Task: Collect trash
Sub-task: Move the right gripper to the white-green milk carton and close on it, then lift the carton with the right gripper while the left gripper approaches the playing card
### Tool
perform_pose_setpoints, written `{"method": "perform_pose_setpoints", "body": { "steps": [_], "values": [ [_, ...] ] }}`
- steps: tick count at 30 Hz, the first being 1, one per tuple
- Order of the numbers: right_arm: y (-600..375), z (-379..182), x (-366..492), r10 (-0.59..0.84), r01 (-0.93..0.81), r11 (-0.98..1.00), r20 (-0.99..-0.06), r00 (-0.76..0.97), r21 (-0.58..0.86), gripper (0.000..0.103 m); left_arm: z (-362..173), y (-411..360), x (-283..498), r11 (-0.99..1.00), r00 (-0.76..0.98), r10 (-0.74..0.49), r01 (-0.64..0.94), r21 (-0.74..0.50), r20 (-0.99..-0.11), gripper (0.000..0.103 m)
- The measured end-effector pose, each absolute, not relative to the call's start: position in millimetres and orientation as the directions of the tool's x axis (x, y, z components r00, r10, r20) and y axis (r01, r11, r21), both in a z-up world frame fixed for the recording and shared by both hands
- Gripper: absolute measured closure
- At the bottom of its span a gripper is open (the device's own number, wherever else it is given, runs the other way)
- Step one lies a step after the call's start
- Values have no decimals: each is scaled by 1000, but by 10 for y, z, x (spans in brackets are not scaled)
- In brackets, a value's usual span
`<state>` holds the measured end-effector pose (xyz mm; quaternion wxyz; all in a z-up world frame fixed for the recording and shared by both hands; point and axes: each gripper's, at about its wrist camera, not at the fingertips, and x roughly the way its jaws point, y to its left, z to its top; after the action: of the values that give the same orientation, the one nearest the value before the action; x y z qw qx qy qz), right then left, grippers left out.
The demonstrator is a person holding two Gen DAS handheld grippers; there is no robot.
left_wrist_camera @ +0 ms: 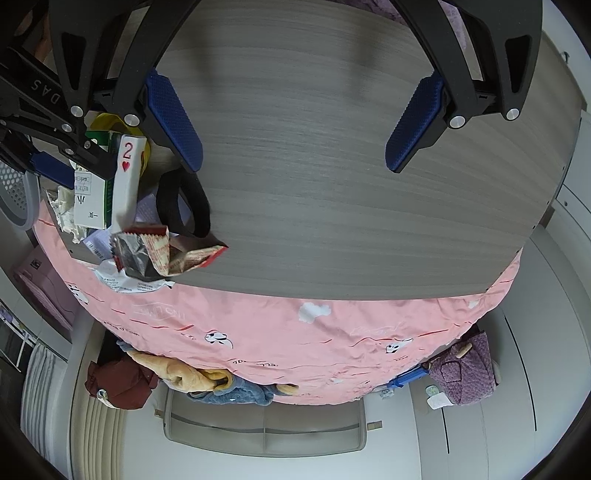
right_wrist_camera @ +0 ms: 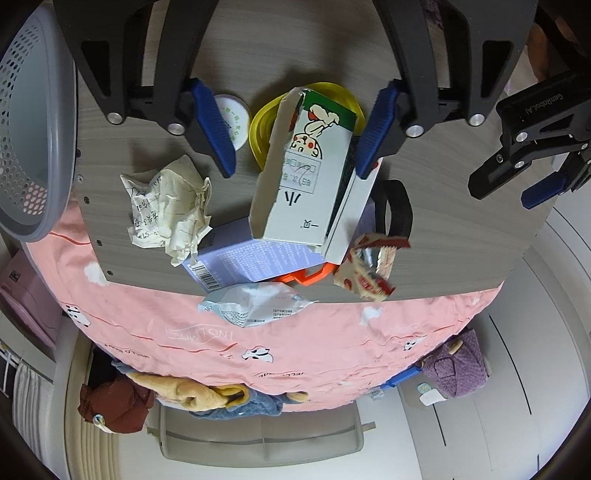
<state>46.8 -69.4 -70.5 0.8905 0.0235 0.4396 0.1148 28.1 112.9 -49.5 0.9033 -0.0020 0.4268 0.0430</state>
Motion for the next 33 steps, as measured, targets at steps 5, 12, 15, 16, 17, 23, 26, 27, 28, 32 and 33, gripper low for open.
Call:
{"method": "perform_pose_setpoints", "body": {
  "steps": [5,12,15,16,17,23,26,27,28,32,33],
  "values": [
    [-699,-714,435,258,-206,964,-776,575,168,69,-472,1111,236,998,631,57,-63,22,-774,8],
    [-805,-618,330,280,-200,959,-754,594,199,72,-429,961,185,1000,634,2,-6,-3,-773,8],
    [-913,-548,278,288,-187,958,-746,601,219,90,-415,864,168,999,629,-37,33,-21,-777,8],
    [-975,-523,247,286,-178,958,-740,608,225,90,-417,831,165,999,625,-52,45,-30,-779,8],
    [-1016,-513,235,286,-173,958,-738,611,228,90,-422,796,164,998,620,-68,56,-42,-782,8],
    [-1279,-465,128,298,-141,952,-717,630,272,94,-466,579,204,992,594,-120,100,-74,-796,8],
    [-1341,-433,71,308,-140,948,-704,640,286,97,-493,462,227,989,582,-138,122,-81,-801,8],
    [-1348,-423,57,311,-141,946,-700,643,291,97,-507,432,240,988,577,-142,127,-83,-804,8],
    [-1364,-412,42,313,-142,945,-696,647,294,97,-526,390,248,988,571,-146,133,-84,-808,8],
    [-1425,-366,-16,319,-143,943,-684,656,302,97,-606,296,275,985,547,-152,148,-84,-823,8],
    [-1445,-365,-33,317,-141,943,-684,657,302,97,-630,287,283,986,540,-151,146,-84,-828,8]
  ]
}}
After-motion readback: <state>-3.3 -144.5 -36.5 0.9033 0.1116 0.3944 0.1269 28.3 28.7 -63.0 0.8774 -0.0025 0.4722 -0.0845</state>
